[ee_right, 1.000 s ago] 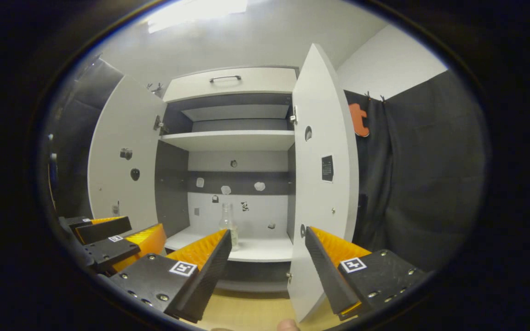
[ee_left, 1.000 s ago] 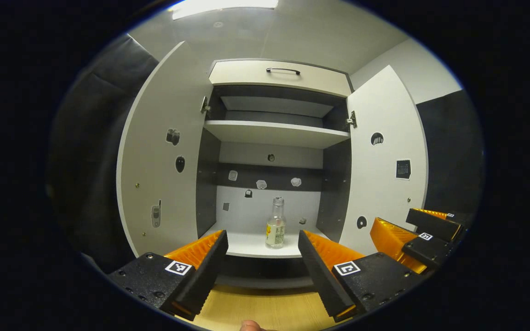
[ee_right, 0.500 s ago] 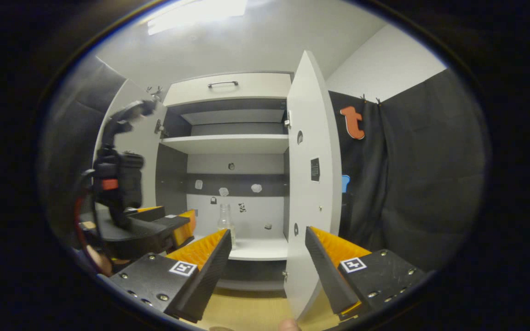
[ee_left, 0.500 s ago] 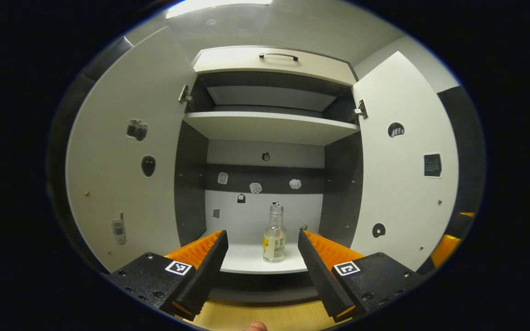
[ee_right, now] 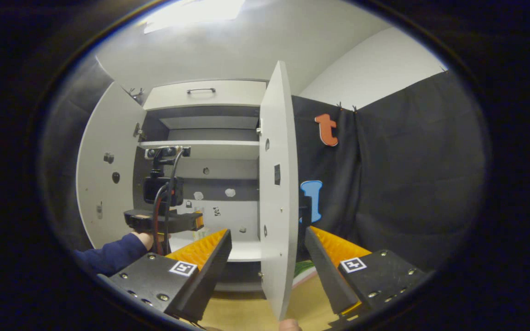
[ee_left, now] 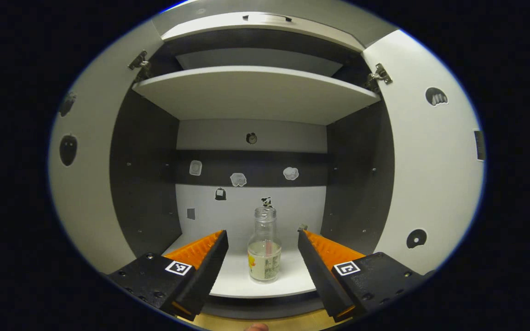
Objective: Grasp the bottle in the cabinet with the left hand and place it on the coaster, then close the right door with the right hand and the left door with the left hand.
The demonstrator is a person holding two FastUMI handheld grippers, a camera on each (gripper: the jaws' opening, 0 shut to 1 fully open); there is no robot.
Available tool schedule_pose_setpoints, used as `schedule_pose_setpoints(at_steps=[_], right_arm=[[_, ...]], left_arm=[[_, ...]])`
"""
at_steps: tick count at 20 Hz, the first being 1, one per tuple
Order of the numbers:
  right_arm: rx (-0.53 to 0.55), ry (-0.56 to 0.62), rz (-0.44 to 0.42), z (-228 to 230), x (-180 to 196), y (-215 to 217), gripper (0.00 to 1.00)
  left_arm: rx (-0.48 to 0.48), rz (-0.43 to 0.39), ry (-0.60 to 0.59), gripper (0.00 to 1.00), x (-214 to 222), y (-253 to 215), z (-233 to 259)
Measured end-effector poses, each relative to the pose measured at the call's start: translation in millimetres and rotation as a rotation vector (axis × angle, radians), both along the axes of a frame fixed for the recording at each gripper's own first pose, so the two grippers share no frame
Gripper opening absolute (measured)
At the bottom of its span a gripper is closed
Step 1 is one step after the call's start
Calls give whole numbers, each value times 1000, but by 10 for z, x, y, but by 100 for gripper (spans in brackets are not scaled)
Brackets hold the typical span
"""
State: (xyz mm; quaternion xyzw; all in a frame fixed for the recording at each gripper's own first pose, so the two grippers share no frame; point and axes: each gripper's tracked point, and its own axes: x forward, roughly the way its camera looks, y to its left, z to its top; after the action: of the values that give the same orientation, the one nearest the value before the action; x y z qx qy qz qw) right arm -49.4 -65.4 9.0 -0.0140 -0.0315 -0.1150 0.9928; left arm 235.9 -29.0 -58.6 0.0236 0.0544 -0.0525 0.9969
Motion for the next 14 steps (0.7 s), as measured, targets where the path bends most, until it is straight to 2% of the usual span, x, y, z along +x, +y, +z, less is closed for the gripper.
schedule_pose_setpoints(at_steps=[6,10,12,13,14], right_arm=[[-5,7,-129,-47,-134,-409,97],[18,22,-168,-133,-171,-577,97],[21,24,-174,-150,-191,-618,98],[21,24,-174,-158,-184,-633,98],[21,24,-173,-158,-183,-649,98]], left_arm=[[1,20,57,95,605,-52,-260],[18,36,75,87,898,-28,-369],[18,40,79,69,971,2,-400],[20,35,72,52,980,9,-377],[19,33,79,51,961,22,-384]])
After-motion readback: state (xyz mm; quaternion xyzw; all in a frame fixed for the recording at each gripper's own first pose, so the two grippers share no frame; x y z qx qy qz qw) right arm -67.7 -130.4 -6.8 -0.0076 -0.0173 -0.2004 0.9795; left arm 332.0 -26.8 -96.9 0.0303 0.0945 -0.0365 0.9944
